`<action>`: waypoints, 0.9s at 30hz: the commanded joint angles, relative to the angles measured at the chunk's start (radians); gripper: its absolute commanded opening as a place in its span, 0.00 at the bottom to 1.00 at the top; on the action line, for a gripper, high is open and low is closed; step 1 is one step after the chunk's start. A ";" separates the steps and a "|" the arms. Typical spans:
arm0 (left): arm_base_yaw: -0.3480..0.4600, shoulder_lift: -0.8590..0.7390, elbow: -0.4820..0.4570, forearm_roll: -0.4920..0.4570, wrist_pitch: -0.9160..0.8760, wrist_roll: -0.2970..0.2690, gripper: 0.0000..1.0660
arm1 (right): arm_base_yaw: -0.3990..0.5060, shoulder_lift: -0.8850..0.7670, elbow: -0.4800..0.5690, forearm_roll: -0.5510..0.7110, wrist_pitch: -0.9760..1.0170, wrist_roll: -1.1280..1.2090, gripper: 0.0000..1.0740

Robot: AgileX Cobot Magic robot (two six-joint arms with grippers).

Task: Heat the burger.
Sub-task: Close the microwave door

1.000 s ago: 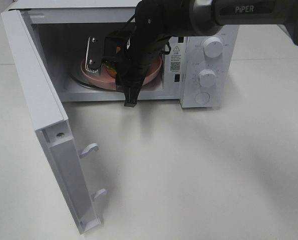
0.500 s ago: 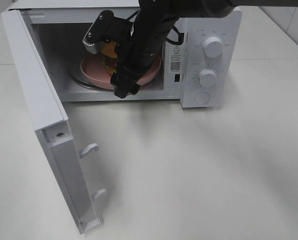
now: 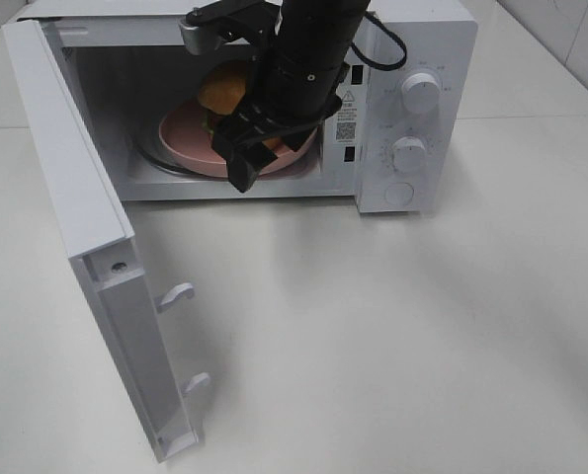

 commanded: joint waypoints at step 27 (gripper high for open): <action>0.003 -0.019 0.002 -0.002 -0.009 0.000 0.00 | -0.033 -0.086 0.071 -0.126 0.300 0.318 0.67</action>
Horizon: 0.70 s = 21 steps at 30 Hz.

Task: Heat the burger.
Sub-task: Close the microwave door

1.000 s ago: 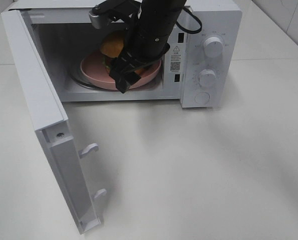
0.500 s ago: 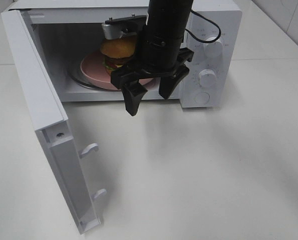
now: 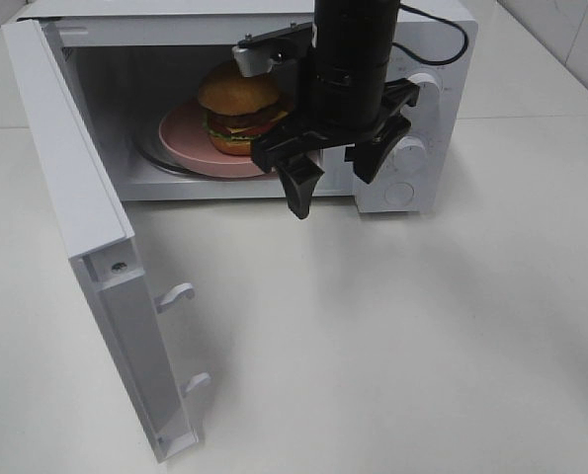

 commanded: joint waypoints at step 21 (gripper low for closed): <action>0.003 -0.019 0.002 -0.002 -0.009 0.000 0.00 | -0.449 -0.360 0.316 -0.033 0.016 0.034 0.66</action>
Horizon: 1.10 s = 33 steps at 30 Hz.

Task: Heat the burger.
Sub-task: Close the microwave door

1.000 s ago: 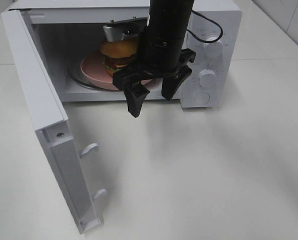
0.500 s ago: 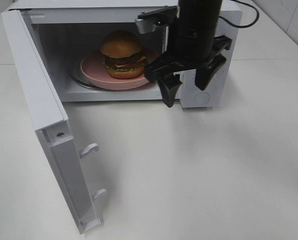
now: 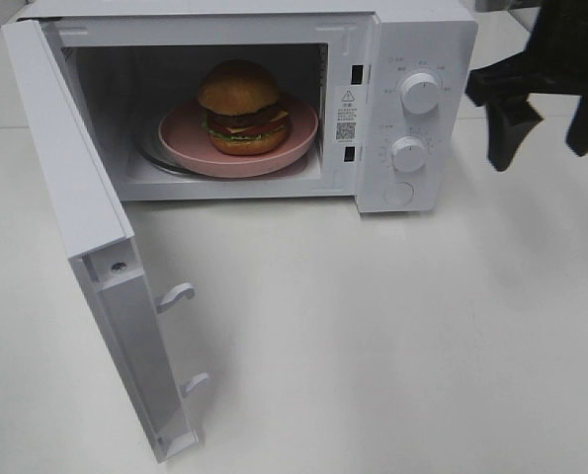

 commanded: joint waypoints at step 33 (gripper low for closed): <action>0.003 -0.018 0.002 -0.007 -0.009 -0.004 0.00 | -0.099 -1.130 0.900 -0.005 0.010 -0.023 0.66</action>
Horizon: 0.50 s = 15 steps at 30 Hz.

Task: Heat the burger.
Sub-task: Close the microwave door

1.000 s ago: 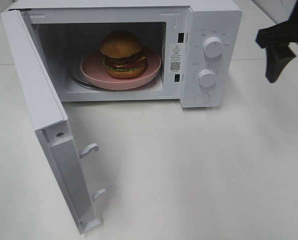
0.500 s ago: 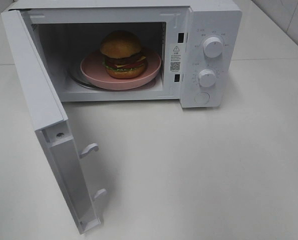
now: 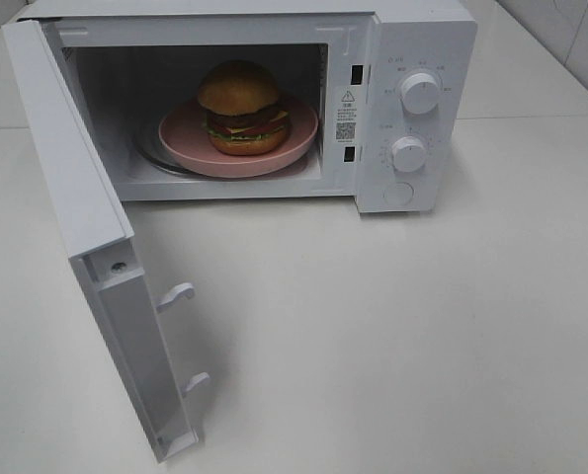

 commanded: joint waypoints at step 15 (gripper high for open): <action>0.003 -0.018 0.002 -0.007 -0.009 -0.004 0.00 | -0.002 -0.554 0.020 0.004 -0.018 -0.039 0.65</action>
